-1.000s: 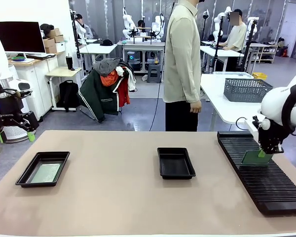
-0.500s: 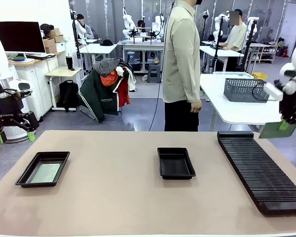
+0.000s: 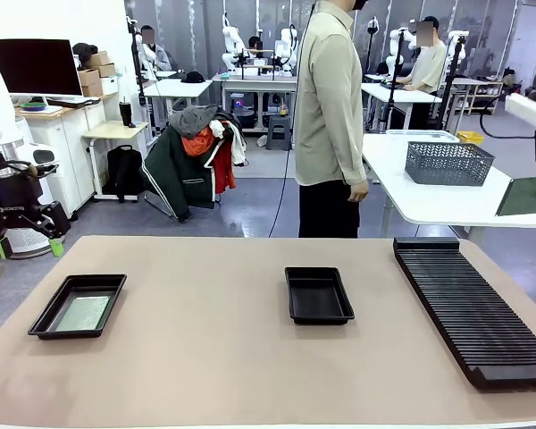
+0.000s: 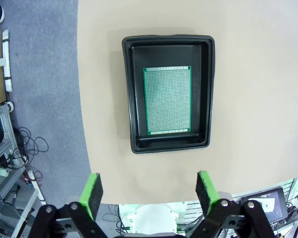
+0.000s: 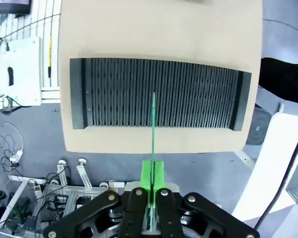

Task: Inspect and transfer BCBs to ESD trays.
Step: Pick up the Blank PCB from the PCB Rack and place it in the right ESD tray.

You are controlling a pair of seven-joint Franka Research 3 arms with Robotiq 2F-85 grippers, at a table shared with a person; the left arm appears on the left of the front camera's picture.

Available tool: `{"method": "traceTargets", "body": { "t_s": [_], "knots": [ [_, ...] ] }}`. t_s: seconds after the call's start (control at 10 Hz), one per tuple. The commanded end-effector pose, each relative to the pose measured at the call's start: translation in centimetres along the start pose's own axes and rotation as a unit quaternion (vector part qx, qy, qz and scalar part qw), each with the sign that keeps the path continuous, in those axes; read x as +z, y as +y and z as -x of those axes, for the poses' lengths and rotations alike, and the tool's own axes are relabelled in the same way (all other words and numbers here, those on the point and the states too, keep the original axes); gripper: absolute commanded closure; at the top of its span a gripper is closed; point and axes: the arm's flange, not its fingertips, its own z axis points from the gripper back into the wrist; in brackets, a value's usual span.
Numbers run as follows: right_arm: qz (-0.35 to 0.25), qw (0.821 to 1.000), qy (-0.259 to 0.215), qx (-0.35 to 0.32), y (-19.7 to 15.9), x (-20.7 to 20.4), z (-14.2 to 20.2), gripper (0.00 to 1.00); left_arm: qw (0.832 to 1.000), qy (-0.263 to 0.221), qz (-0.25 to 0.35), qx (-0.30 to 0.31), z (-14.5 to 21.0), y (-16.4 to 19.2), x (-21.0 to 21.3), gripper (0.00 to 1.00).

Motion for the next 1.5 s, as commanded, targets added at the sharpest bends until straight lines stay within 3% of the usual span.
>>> {"method": "traceTargets", "body": {
  "t_s": [0.0,1.2,1.4],
  "knots": [
    [-0.006,1.000,0.011,-0.008,0.5,1.5,-0.2,1.00,1.000,-0.001,0.000,0.000,0.0,0.1,-0.1,0.00],
    [0.001,1.000,-0.002,-0.001,0.8,2.1,0.1,0.98,1.000,-0.001,0.000,0.000,0.0,0.1,-0.1,0.00],
    [-0.036,0.989,-0.071,-0.127,-2.1,1.9,-0.3,0.98,1.000,-0.001,0.000,0.000,0.0,0.1,-0.1,0.00]
  ]
}}
